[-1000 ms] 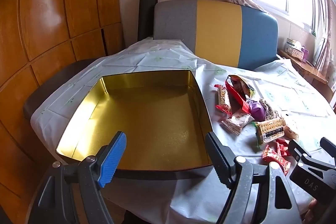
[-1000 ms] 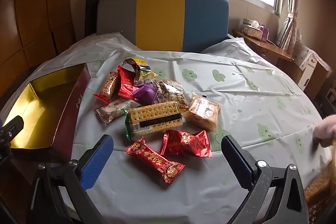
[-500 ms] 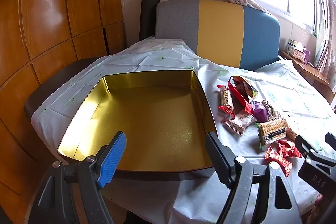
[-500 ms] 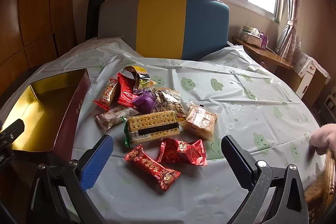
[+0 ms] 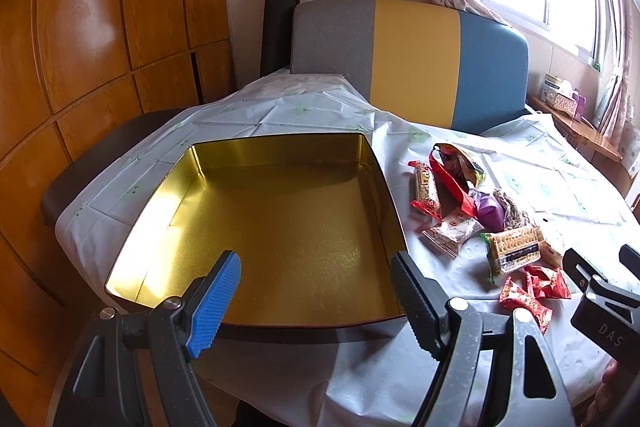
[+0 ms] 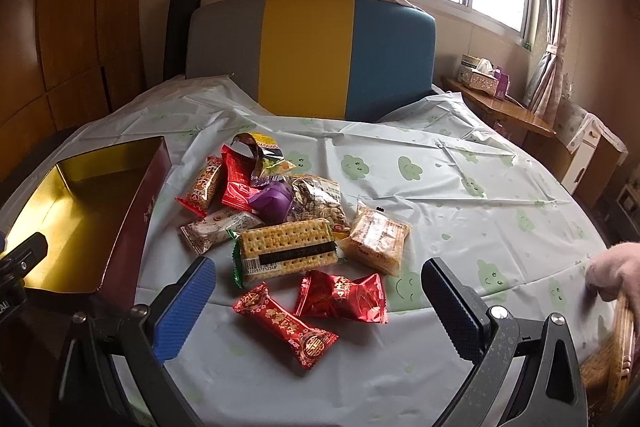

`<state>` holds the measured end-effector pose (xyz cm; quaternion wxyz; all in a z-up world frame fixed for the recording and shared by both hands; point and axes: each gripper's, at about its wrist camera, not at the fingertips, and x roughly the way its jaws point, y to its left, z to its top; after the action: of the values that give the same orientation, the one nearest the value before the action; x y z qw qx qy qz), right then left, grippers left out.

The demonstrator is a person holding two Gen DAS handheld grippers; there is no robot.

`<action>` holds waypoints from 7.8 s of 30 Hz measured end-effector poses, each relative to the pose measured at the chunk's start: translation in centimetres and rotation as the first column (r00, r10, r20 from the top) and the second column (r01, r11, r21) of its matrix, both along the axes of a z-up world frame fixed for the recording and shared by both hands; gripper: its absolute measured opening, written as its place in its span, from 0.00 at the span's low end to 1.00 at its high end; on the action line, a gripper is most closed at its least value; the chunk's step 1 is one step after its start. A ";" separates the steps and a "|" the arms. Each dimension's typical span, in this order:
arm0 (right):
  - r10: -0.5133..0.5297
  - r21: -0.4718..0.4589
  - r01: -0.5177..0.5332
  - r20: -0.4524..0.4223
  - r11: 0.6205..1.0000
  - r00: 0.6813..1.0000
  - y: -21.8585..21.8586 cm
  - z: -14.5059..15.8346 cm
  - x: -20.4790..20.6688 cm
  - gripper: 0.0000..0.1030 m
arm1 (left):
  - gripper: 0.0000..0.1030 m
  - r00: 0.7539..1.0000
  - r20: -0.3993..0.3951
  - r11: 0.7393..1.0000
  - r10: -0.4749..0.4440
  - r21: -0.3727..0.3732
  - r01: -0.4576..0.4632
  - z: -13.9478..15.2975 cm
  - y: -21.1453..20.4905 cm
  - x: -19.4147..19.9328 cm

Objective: Organize snacks

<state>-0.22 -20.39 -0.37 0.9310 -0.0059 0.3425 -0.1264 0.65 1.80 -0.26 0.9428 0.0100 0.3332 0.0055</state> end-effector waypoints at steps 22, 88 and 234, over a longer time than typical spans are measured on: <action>0.059 -0.009 -0.059 0.013 0.998 0.998 -0.3 1.2 0.4 1.00 | 0.76 1.000 -0.004 1.000 -0.017 0.010 0.017 0.0 -0.3 -0.1; -0.142 0.370 0.184 -0.138 0.910 0.980 -22.4 1.6 6.0 1.00 | 0.24 0.746 -0.484 0.882 -0.458 -0.145 0.448 -8.0 -19.7 5.3; 0.309 0.173 -0.263 -0.345 0.949 0.886 -1.0 -7.7 5.4 0.50 | 0.37 0.987 -0.154 0.991 0.048 -0.116 -0.067 -2.9 5.1 5.5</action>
<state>5.19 -21.35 -8.04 0.8572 -0.0232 0.5131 0.0367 6.19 6.92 -3.16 0.9132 -0.0564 0.4035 0.0117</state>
